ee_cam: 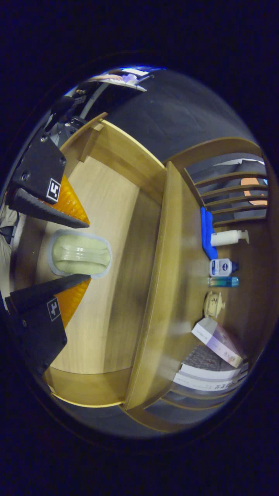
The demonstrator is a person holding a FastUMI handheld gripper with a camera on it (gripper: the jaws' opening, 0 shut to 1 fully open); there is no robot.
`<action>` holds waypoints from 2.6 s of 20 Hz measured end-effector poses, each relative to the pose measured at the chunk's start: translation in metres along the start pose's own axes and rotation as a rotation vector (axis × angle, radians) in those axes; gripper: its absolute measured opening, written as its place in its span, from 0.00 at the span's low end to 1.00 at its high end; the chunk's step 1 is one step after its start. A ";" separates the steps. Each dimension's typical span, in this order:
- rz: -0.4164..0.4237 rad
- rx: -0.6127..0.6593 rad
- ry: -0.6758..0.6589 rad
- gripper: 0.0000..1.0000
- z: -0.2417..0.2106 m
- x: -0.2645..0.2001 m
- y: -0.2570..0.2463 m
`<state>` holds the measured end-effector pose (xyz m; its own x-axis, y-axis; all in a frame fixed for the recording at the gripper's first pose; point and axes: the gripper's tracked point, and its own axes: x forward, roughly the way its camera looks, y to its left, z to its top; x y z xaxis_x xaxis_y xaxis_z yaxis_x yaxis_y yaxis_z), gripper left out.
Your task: Pull open the drawer, take out the items inside it, and place them on the countertop above the cabinet.
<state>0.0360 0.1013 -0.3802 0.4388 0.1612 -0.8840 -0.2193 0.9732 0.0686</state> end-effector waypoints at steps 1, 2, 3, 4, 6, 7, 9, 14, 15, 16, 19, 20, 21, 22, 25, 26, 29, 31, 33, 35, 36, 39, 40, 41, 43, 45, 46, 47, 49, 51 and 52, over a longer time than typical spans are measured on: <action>-0.001 -0.001 0.025 0.75 -0.001 0.005 0.000; -0.015 0.007 0.041 0.72 0.000 0.009 -0.004; -0.021 0.007 0.058 0.71 0.000 0.013 -0.007; -0.028 0.019 0.076 0.69 0.000 0.017 -0.008; -0.025 0.030 0.110 0.63 -0.001 0.024 -0.009; -0.025 0.026 0.127 0.59 -0.003 0.026 -0.009; -0.034 0.025 0.147 0.50 -0.007 0.030 -0.010; -0.031 0.076 0.133 0.26 -0.004 0.030 -0.011; -0.027 0.095 0.134 0.22 -0.004 0.028 -0.011; -0.021 0.111 0.132 0.21 -0.005 0.025 -0.011; -0.035 0.117 0.090 0.19 0.005 0.009 -0.015; -0.039 0.118 0.077 0.19 0.009 0.002 -0.017; -0.039 0.119 0.065 0.19 0.013 -0.005 -0.018; -0.040 0.123 0.053 0.19 0.018 -0.011 -0.020; -0.045 0.125 0.011 0.19 0.032 -0.033 -0.028; -0.045 0.124 -0.001 0.19 0.036 -0.039 -0.030; -0.050 0.117 -0.039 0.19 0.052 -0.058 -0.036; -0.044 0.105 -0.069 0.19 0.064 -0.069 -0.037; -0.046 0.096 -0.094 0.19 0.077 -0.076 -0.038; -0.057 0.087 -0.112 0.19 0.090 -0.079 -0.042; -0.060 0.088 -0.116 0.19 0.096 -0.079 -0.043; -0.062 0.101 -0.120 0.19 0.118 -0.075 -0.046; -0.066 0.102 -0.125 0.19 0.126 -0.073 -0.048; -0.075 0.108 -0.128 0.19 0.134 -0.071 -0.052; -0.081 0.123 -0.126 0.19 0.147 -0.065 -0.055; -0.088 0.128 -0.123 0.19 0.158 -0.058 -0.058; -0.098 0.127 -0.121 0.19 0.163 -0.054 -0.061; -0.108 0.125 -0.121 0.19 0.170 -0.050 -0.064; -0.117 0.132 -0.111 0.19 0.180 -0.042 -0.067; -0.141 0.139 -0.102 0.19 0.190 -0.032 -0.075; -0.148 0.153 -0.098 0.19 0.193 -0.027 -0.076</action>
<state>0.2090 0.0547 -0.2720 0.5406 0.0232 -0.8410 -0.0150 0.9997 0.0180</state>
